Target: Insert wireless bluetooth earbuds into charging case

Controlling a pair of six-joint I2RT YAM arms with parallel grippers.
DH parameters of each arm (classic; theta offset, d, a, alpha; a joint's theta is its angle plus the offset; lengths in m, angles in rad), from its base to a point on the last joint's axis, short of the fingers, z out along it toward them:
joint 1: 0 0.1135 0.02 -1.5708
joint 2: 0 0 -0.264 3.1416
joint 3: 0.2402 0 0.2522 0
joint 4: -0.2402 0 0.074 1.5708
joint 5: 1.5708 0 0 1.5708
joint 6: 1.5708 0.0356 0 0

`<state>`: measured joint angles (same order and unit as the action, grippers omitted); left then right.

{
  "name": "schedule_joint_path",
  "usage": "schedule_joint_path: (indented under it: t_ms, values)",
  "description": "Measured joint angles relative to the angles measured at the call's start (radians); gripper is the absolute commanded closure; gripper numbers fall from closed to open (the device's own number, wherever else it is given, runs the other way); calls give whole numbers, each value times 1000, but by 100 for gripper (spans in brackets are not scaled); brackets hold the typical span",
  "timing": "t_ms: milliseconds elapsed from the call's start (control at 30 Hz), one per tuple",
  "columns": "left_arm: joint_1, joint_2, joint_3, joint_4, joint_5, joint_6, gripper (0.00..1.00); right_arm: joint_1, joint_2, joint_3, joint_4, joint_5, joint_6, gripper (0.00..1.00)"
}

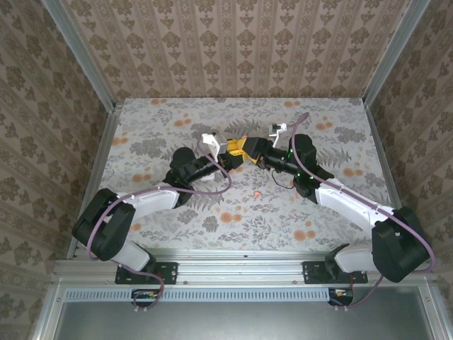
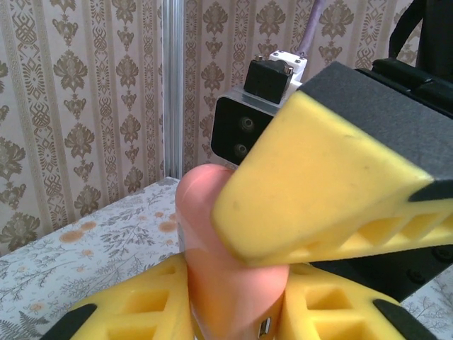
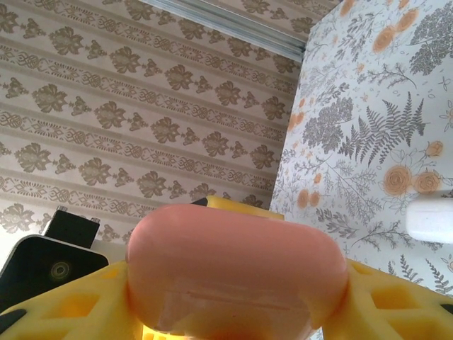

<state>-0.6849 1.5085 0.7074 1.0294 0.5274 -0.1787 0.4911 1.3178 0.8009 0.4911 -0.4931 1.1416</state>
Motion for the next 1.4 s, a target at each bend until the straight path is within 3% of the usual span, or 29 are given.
schedule_joint_path:
  t_ms: [67,267,400,533,933,1400]
  values:
    - [2,0,2,-5,5,0,77,0,0,0,-6,8,-15,30]
    - [50,-1,5,-3,73,-68,79,-9,-89,-7,-123,37,-185,24]
    - [87,-18,6,-3,142,-114,80,-34,-208,-30,-163,53,-352,24]
    - [91,-61,7,5,224,-148,80,-56,-290,-32,-204,31,-560,31]
    - [91,-106,20,62,396,-249,80,-122,-325,-15,-330,-275,-1106,34]
    - [88,-92,57,182,458,-353,79,-122,-181,167,-402,-514,-1271,35]
